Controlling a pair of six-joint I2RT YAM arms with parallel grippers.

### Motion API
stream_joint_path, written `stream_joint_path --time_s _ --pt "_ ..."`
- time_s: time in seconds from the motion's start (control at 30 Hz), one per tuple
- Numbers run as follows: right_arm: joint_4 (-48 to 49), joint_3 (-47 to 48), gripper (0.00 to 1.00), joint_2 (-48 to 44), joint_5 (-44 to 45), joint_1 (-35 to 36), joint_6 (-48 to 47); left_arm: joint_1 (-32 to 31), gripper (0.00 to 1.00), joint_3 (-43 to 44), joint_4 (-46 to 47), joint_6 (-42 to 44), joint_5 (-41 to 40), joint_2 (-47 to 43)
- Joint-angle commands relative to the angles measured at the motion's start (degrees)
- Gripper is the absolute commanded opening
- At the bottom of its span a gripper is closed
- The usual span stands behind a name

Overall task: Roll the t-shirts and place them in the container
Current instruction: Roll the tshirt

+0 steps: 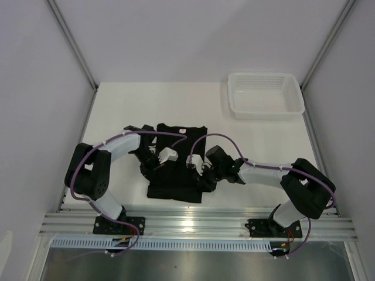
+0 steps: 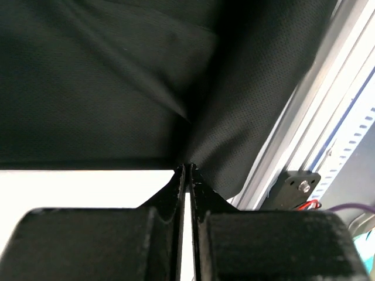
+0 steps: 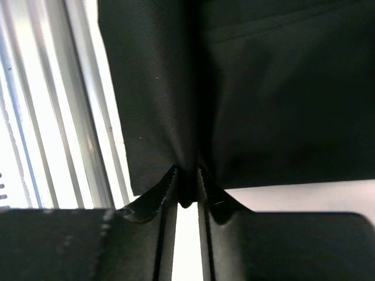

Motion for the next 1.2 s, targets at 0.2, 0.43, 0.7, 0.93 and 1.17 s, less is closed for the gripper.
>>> stream_joint_path --time_s 0.2,0.43,0.7,0.93,1.17 --pt "1.44 1.37 0.15 0.58 4.06 -0.23 3.69 0.23 0.18 6.49 2.97 -6.25 -0.96 -4.71" --pt "1.79 1.28 0.19 1.12 5.47 -0.23 5.01 -1.78 0.20 3.29 0.51 -3.54 4.23 -16.49" --pt "2.75 0.93 0.29 0.06 7.22 -0.15 6.68 -7.67 0.23 -10.89 9.11 -4.58 0.89 -18.96" --pt "-0.04 1.37 0.35 -2.40 9.94 -0.23 7.48 -7.76 0.21 -10.55 13.69 -8.27 -2.45 -13.78" --pt "-5.24 1.02 0.44 -12.32 16.54 -0.23 10.46 -7.76 0.20 -10.55 13.60 -8.37 -1.05 -12.81"
